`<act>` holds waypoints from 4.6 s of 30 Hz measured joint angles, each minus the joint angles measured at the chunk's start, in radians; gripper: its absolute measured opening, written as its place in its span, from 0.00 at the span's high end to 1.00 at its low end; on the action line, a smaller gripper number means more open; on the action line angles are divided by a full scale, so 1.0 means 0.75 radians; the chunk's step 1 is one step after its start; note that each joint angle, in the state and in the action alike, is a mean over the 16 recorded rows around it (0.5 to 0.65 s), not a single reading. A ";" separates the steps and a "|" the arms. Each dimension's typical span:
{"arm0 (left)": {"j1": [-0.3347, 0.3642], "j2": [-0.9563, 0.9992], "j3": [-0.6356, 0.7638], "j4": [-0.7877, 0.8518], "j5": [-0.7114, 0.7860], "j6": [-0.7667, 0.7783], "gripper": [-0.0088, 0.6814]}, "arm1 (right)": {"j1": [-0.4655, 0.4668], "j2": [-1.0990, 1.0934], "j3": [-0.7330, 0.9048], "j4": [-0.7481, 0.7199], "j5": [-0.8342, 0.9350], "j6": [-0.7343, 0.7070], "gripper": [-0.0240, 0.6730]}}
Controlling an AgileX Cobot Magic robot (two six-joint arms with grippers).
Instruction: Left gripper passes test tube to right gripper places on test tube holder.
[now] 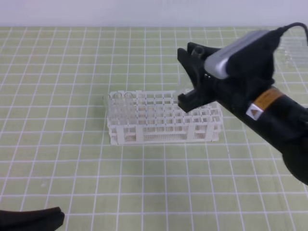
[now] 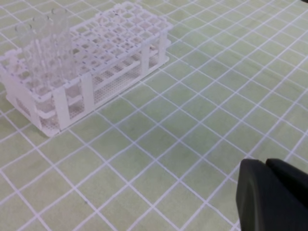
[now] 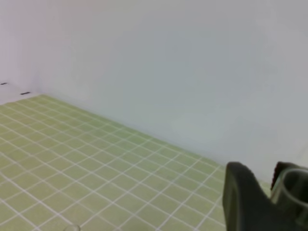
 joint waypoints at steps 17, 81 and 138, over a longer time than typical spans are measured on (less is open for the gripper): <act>0.001 0.004 0.001 0.007 0.050 -0.001 0.99 | 0.001 0.280 -0.226 -0.318 -0.013 0.328 0.83; 0.002 0.005 0.001 0.008 0.078 -0.001 0.99 | 0.033 0.490 -0.455 -0.822 0.241 0.605 0.83; 0.000 0.001 0.000 0.003 0.083 0.000 0.99 | 0.016 0.562 -0.478 -0.750 0.251 0.617 0.79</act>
